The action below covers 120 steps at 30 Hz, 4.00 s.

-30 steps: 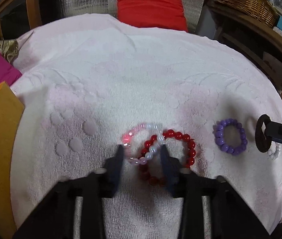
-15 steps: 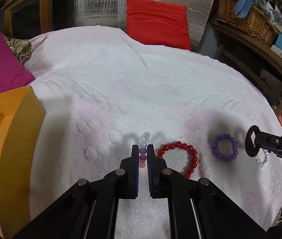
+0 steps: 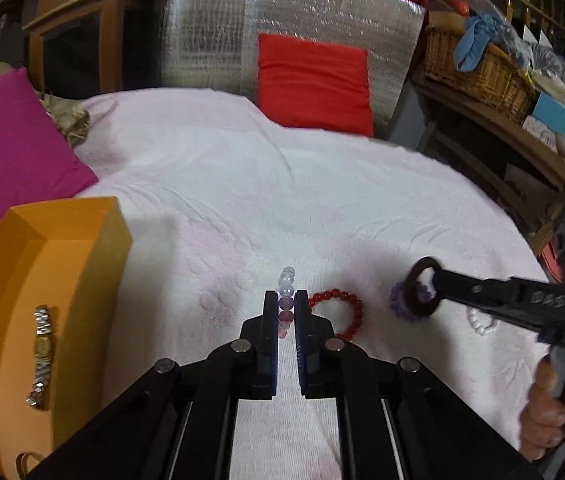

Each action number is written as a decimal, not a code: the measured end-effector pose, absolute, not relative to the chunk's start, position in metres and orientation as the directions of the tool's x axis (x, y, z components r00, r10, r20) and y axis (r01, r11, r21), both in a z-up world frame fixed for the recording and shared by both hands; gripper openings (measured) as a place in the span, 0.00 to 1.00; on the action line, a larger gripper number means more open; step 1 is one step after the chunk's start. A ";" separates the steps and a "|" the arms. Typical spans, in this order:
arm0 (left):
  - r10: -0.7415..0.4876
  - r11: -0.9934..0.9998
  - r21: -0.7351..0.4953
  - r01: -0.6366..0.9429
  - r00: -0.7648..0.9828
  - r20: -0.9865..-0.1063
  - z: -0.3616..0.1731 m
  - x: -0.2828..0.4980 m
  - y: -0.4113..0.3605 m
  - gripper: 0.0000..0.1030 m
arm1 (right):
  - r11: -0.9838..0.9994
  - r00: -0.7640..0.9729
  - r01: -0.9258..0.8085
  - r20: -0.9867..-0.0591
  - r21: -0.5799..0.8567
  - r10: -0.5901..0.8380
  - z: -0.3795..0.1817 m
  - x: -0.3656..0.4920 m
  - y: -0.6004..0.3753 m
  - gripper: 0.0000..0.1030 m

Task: Organize jewelry
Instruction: 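Carry the hair tie and pink bracelet in both tools over the orange box, then open both tools to drop the hair tie and bracelet into the box, then move the right tool to the black clip beside the white bead bracelet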

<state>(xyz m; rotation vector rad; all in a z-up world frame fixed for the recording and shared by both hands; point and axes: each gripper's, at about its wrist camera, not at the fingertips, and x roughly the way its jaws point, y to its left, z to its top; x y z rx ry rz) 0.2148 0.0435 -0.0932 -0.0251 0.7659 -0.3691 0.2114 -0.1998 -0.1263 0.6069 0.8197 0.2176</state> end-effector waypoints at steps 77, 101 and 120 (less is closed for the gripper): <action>0.394 0.918 0.238 -0.316 0.793 -0.465 -0.058 0.172 0.155 0.75 | 0.907 0.764 0.228 -0.642 0.355 0.059 -0.034 0.211 -0.190 0.58; -0.054 0.910 0.293 0.292 0.787 -0.615 -0.113 0.186 -0.046 0.83 | 0.693 0.690 0.494 -0.722 0.525 0.055 -0.133 0.116 -0.397 0.60; -0.124 0.912 0.214 0.350 0.732 -0.669 -0.125 0.190 -0.061 0.83 | 0.735 0.568 0.537 -0.821 0.415 0.049 -0.171 0.147 -0.399 0.19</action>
